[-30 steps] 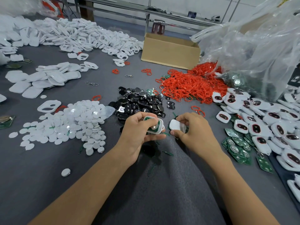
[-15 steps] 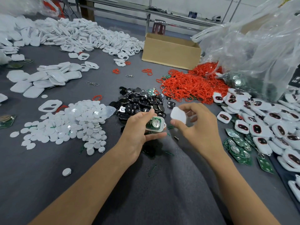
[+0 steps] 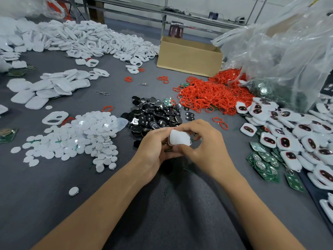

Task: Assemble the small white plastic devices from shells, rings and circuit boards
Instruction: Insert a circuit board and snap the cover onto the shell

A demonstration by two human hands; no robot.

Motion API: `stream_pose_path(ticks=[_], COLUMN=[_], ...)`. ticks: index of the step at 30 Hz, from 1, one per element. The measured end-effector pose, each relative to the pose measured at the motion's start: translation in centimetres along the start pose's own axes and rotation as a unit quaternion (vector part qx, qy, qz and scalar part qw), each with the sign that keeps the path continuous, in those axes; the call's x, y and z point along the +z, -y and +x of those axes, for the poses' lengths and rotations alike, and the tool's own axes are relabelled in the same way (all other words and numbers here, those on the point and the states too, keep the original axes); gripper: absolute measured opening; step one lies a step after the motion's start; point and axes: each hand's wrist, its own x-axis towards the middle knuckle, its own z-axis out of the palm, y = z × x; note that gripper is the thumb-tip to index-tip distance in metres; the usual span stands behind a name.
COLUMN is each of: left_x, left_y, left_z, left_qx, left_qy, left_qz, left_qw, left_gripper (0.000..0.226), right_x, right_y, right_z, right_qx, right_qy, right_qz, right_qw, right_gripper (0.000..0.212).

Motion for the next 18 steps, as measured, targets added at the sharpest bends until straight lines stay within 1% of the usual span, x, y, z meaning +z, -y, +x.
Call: stream_pose_path(ticks=[4, 8, 14, 18], left_x=[-0.11, -0.32, -0.38, -0.41], left_y=[0.1, 0.19, 0.52, 0.65], left_z=[0.02, 0.06, 0.3, 0.22], left_qx=[0.001, 0.006, 0.023, 0.033], left_qy=[0.007, 0.025, 0.028, 0.038], left_qz=[0.01, 0.025, 0.034, 0.043], left_qw=[1.0, 0.999, 0.999, 0.998], left_gripper=[0.035, 0.043, 0.033, 0.031], right_x=[0.01, 0.21, -0.13, -0.28], right_y=[0.04, 0.33, 0.29, 0.31], right_z=[-0.05, -0.16, -0.09, -0.12], right_qx=[0.005, 0.004, 0.011, 0.024], right_qy=[-0.006, -0.016, -0.015, -0.008], right_qz=[0.0, -0.005, 0.01, 0.031], right_qw=[1.0, 1.0, 1.0, 0.999], right_gripper=[0.037, 0.034, 0.035, 0.036])
